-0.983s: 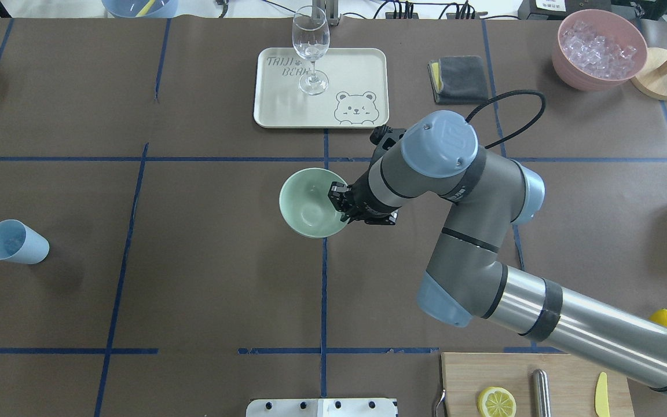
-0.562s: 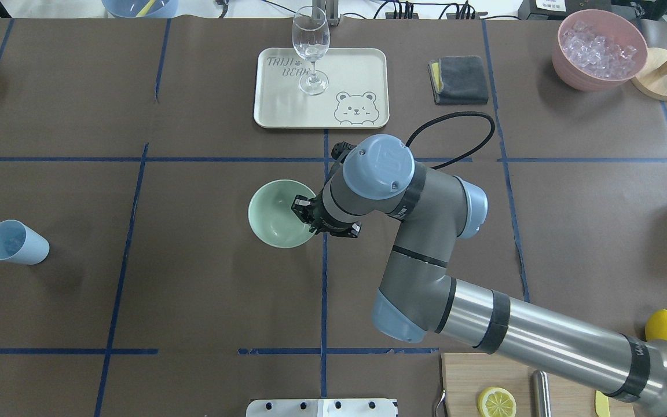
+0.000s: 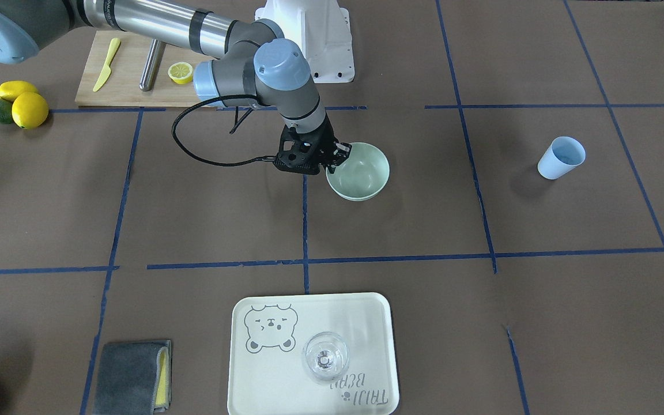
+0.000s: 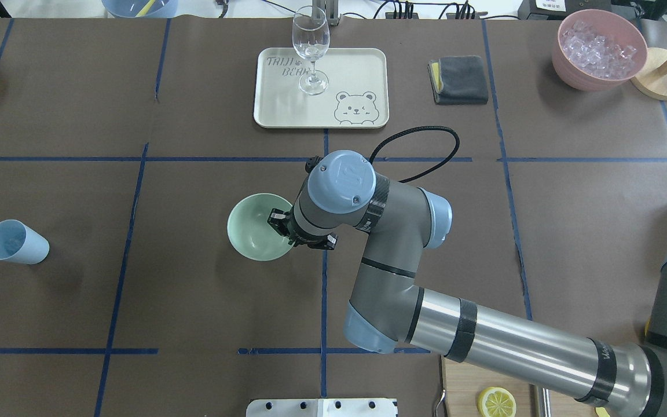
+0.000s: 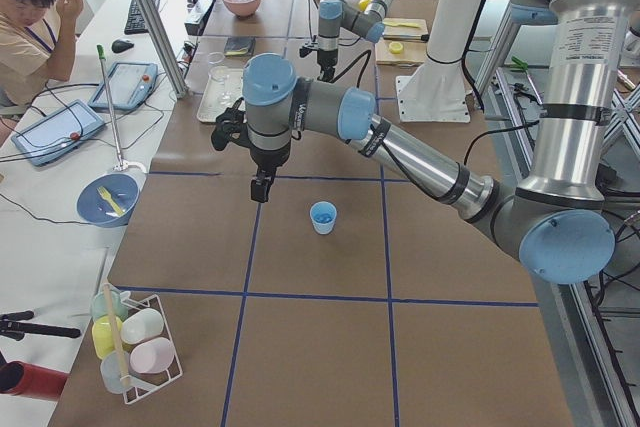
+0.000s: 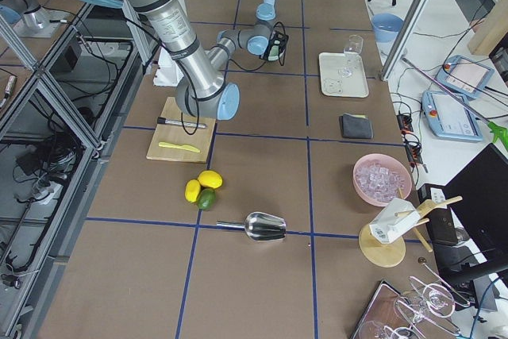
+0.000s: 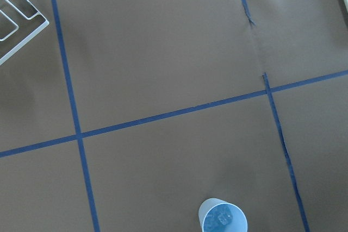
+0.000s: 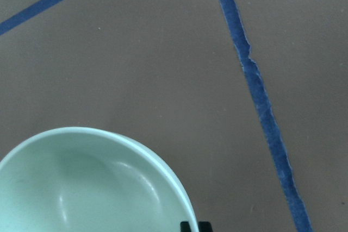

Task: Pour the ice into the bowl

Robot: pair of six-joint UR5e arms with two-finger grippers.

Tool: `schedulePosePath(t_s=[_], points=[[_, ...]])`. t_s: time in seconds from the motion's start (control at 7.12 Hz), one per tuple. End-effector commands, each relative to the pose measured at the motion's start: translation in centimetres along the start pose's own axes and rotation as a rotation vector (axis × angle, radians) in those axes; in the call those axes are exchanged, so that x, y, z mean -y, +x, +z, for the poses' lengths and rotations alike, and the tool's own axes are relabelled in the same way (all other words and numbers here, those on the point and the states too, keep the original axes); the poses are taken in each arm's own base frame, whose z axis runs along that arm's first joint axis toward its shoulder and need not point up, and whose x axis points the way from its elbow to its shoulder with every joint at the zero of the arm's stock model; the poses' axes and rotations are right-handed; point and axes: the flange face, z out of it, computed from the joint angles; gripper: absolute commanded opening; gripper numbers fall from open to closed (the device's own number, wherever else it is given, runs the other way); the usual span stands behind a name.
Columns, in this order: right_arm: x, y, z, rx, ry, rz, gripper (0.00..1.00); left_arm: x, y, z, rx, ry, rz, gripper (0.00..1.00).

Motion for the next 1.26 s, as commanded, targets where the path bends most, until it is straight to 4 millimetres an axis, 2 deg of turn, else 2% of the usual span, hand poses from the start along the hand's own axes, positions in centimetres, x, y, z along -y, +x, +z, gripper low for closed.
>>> schedulePosePath(t_s=[0.0, 0.14, 0.28, 0.42, 0.56, 0.7, 0.84, 0.98, 1.12], points=[[-0.3, -1.4, -0.1, 0.01, 0.012, -0.001, 0.99, 0.6, -0.6, 0.7, -0.046, 0.04, 0.054, 1.0], [-0.6, -2.3, -0.9, 0.029, 0.014, -0.001, 1.0, 0.9, 0.0, 0.8, -0.05, 0.05, 0.079, 1.0], [0.5, -2.9, -4.4, 0.085, 0.031, -0.008, 1.0, 1.2, 0.8, 1.8, -0.048, 0.041, 0.08, 1.0], [2.8, -2.6, -8.1, 0.13, 0.059, 0.003, 1.0, 1.9, 3.1, 3.8, -0.066, 0.036, 0.074, 1.0], [5.5, 0.5, -12.5, 0.171, 0.064, 0.016, 1.0, 2.4, 5.9, 5.2, -0.073, 0.085, 0.049, 0.99], [7.9, 6.0, -16.6, 0.195, 0.064, 0.034, 1.0, 1.4, 7.8, 8.7, -0.002, 0.133, 0.036, 0.99], [9.8, 10.4, -19.2, 0.188, 0.065, 0.055, 1.0, -1.8, 8.7, 13.4, 0.088, 0.24, 0.047, 0.95], [10.1, 10.8, -19.0, 0.181, 0.073, 0.058, 1.0, -6.3, 7.9, 15.8, 0.123, 0.3, 0.051, 0.99], [10.4, 11.1, -18.8, 0.174, 0.076, 0.058, 1.0, -10.7, 7.9, 18.9, 0.212, 0.393, 0.042, 1.0]])
